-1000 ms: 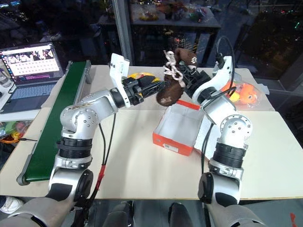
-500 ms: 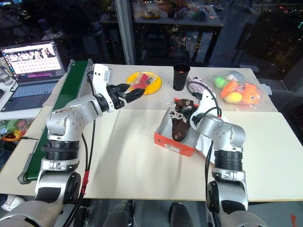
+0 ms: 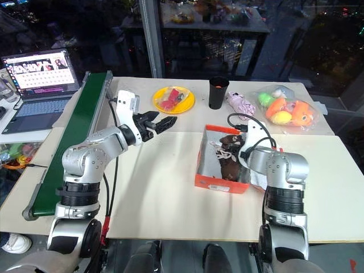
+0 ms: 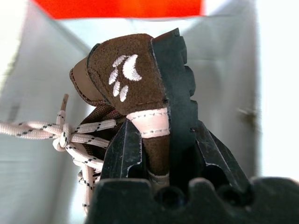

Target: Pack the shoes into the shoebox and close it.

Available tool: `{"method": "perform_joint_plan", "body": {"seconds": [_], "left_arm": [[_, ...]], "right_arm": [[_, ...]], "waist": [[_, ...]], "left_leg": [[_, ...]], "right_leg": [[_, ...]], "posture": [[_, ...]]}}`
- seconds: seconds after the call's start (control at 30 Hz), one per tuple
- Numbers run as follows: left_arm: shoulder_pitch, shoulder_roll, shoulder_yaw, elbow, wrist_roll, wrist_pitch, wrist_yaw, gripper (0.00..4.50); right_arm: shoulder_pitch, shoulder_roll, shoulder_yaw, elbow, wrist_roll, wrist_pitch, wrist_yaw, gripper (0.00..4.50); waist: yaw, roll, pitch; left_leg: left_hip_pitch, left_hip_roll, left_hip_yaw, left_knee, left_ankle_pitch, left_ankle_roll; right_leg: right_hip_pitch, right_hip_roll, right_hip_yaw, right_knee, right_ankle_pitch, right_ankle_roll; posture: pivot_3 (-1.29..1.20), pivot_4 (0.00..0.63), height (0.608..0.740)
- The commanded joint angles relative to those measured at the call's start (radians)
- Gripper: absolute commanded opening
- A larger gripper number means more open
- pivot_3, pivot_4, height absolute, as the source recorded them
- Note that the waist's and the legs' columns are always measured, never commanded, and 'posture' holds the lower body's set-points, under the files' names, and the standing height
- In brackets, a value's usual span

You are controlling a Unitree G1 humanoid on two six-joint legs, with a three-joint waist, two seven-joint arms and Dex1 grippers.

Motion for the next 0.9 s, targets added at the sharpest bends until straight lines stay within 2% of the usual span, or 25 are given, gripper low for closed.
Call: {"method": "perform_joint_plan", "body": {"seconds": [0.03,0.33,0.63,0.77,0.9], "left_arm": [[0.003,-0.018,0.005,-0.068,-0.014,0.005,0.020,4.46],[0.011,-0.027,0.007,-0.081,-0.012,0.018,0.039,4.46],[0.001,0.028,-0.014,-0.063,0.033,0.006,0.031,4.46],[0.009,0.088,-0.047,-0.049,0.106,-0.032,0.034,4.46],[0.036,0.138,-0.054,-0.049,0.173,-0.069,0.042,4.46]], "right_arm": [[0.034,-0.051,0.002,-0.052,-0.028,0.020,0.052,1.62],[0.018,-0.082,0.064,-0.074,-0.090,-0.019,0.151,4.48],[-0.090,-0.099,0.117,-0.144,-0.139,-0.026,0.219,4.48],[-0.148,-0.080,0.074,-0.193,-0.056,-0.036,0.339,4.48],[-0.152,-0.088,0.097,-0.273,0.034,-0.075,0.497,4.48]], "waist": [[0.000,0.000,0.000],[-0.006,0.000,0.000],[-0.007,0.000,0.000],[-0.007,0.000,0.000],[-0.007,0.000,0.000]], "left_leg": [[0.000,0.000,0.000,0.000,0.000,0.000],[0.000,0.000,0.000,0.001,0.001,0.001],[0.000,0.000,0.000,0.001,0.001,0.001],[0.000,0.000,0.000,0.000,0.001,0.001],[0.000,0.000,-0.001,0.000,0.001,0.001]], "right_leg": [[0.000,0.000,0.000,0.000,0.000,0.000],[0.000,0.000,0.000,0.000,-0.001,0.001],[0.000,0.000,0.000,0.001,-0.001,0.001],[0.000,0.000,0.000,0.001,-0.001,0.001],[0.000,0.000,0.000,0.001,-0.001,0.001]], "posture": [[0.00,0.150,0.736],[0.00,0.150,0.736],[0.00,0.150,0.736],[0.00,0.150,0.736],[0.00,0.150,0.736]]}}
